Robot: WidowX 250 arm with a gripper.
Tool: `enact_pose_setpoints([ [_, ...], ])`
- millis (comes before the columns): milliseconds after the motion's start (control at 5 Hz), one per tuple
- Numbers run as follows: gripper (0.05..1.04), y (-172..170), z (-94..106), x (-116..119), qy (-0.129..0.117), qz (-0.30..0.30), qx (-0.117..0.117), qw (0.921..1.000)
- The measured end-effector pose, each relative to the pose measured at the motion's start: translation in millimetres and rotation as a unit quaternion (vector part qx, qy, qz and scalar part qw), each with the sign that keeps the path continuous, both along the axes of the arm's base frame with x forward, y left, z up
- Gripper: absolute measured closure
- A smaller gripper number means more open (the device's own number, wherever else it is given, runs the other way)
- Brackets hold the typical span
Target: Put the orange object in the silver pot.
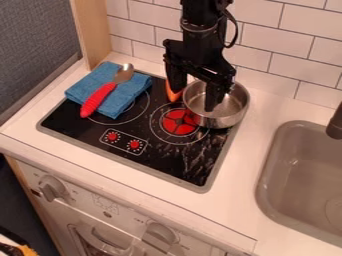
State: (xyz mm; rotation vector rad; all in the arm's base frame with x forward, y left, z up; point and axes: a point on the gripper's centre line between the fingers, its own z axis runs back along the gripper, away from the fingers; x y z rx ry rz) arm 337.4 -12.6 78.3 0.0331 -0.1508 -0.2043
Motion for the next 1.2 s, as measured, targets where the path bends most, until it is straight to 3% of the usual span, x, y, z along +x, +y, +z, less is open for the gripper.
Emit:
enact_pose_setpoints([
  [200,0.082,0,-9.3,-1,0.015,0.002,0.001,0.9999],
  [400,0.083,27,-11.3,1,0.015,0.043,0.013,0.9989],
  [800,0.082,75,-11.1,42,0.007,0.130,0.007,0.9915],
  [1200,0.083,87,-38.6,74,0.027,0.157,0.007,0.9872],
])
